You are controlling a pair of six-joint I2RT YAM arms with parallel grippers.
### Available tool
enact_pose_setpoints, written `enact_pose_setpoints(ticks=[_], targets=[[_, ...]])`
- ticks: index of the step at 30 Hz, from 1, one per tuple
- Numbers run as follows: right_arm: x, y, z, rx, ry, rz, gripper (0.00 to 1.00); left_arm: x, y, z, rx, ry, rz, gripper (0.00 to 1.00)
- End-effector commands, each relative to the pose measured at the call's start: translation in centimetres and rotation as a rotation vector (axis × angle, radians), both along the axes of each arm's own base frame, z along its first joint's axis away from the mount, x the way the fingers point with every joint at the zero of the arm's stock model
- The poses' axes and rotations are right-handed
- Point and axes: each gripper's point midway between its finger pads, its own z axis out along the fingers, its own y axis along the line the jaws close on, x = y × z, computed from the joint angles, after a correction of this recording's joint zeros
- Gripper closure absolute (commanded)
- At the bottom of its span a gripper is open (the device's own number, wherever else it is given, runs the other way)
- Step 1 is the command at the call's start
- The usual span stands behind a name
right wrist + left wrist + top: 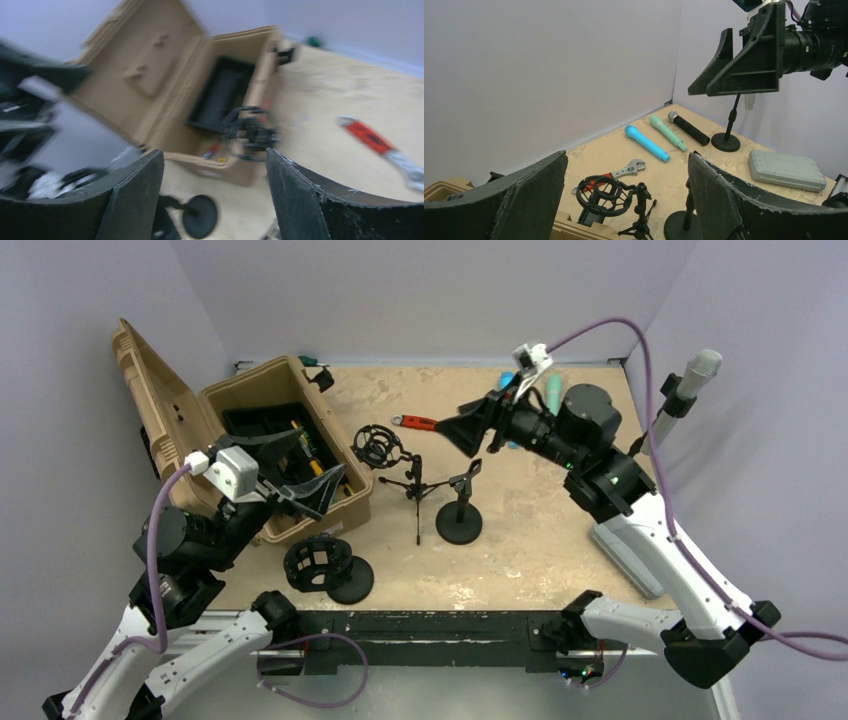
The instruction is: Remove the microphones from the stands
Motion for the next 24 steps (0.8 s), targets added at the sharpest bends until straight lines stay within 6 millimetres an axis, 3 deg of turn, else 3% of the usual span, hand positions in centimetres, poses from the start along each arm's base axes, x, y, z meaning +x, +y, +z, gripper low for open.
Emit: enact_pose_setpoints(ticks=[1, 7, 13, 20, 24], targets=[[-5.4, 6.7, -0.4, 0.121, 0.085, 0.365, 0.25, -0.5, 0.0, 1.5, -0.004, -0.036, -0.018, 0.12], [-8.1, 12.5, -3.1, 0.13, 0.209, 0.514, 0.24, -1.0, 0.2, 1.8, -0.01, -0.056, -0.029, 0.12], [-10.0, 16.6, -6.2, 0.124, 0.309, 0.616, 0.27, -1.7, 0.5, 2.2, -0.02, -0.074, -0.039, 0.12], [-12.6, 19.4, -9.4, 0.103, 0.379, 0.793, 0.29, -2.4, 0.5, 2.5, -0.025, -0.089, -0.065, 0.11], [-13.1, 20.3, -11.2, 0.073, 0.41, 0.836, 0.29, -2.4, 0.4, 2.5, -0.017, -0.085, -0.071, 0.11]])
